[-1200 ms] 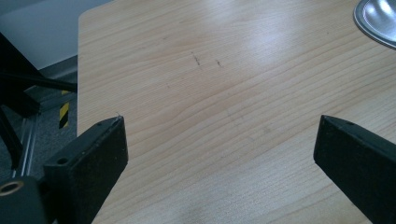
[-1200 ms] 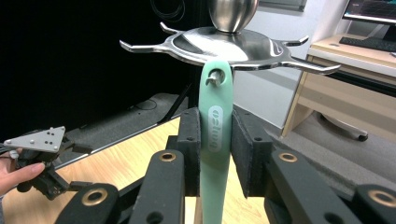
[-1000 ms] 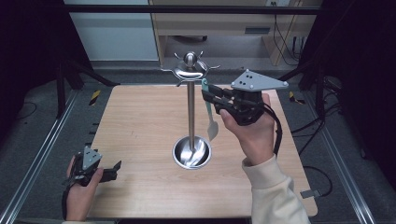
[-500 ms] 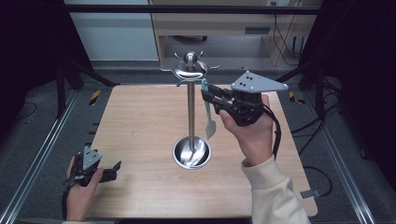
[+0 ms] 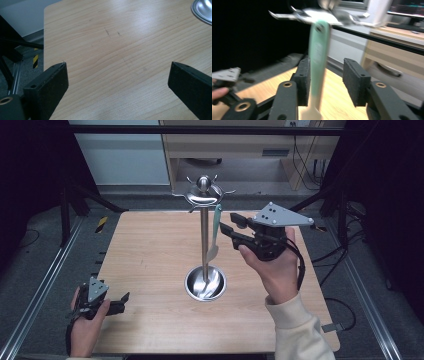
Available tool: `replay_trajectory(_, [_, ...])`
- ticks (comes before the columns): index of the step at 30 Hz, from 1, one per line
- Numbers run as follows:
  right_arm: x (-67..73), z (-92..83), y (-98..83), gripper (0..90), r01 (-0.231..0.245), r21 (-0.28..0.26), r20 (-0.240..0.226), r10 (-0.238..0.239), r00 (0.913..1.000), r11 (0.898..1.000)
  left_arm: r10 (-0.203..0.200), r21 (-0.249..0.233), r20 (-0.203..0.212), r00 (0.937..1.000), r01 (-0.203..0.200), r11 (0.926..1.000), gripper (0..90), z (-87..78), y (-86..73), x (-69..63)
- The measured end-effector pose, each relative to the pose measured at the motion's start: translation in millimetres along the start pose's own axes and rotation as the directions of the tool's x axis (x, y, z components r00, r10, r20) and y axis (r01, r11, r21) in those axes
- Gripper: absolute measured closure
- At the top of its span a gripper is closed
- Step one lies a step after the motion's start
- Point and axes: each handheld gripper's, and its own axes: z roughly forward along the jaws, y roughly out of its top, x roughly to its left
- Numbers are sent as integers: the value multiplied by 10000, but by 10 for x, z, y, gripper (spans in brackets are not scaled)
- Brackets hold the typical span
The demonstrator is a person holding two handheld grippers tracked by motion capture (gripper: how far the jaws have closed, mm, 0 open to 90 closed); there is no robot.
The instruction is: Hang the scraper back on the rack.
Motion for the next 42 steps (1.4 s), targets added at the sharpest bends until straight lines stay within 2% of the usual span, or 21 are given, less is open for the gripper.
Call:
replay_trajectory(4, [-73, -88, -67, 428, 88, -46, 833, -83, 9965, 10000, 38, 40, -6, 10000, -38, 10000, 27, 5, 5, -9])
replay_trajectory(8, [-140, -192, -118, 327, 79, -159, 1566, -53, 9877, 9998, 58, 55, -2, 10000, -58, 10000, 27, 9, 3, -16])
replay_trajectory(11, [-170, -253, -171, 262, -3, -183, 1861, 37, 9825, 9998, 31, 51, 0, 10000, -31, 10000, 27, 6, 2, -13])
replay_trajectory(15, [-197, -302, -294, 183, -66, 63, 2170, 50, 9762, 10000, 59, 72, 40, 10000, -60, 10000, 27, 12, 5, -17])
replay_trajectory(18, [-217, -330, -412, 152, -130, 169, 2472, 84, 9689, 9998, 67, 72, 38, 10000, -67, 10000, 27, 22, 4, -21])
replay_trajectory(27, [-264, -345, -756, 78, -356, 419, 2645, 232, 9641, 9985, 78, 89, 61, 10000, -78, 9999, 26, 24, 7, -23])
replay_trajectory(34, [-278, -350, -970, 59, -334, 482, 2590, 198, 9657, 9983, 113, 98, 83, 9999, -113, 9999, 26, 26, 7, -24])
replay_trajectory(42, [-326, -382, -1197, 56, -417, 762, 2717, 195, 9622, 9962, 110, 119, 107, 9999, -111, 9999, 26, 33, 7, -34])
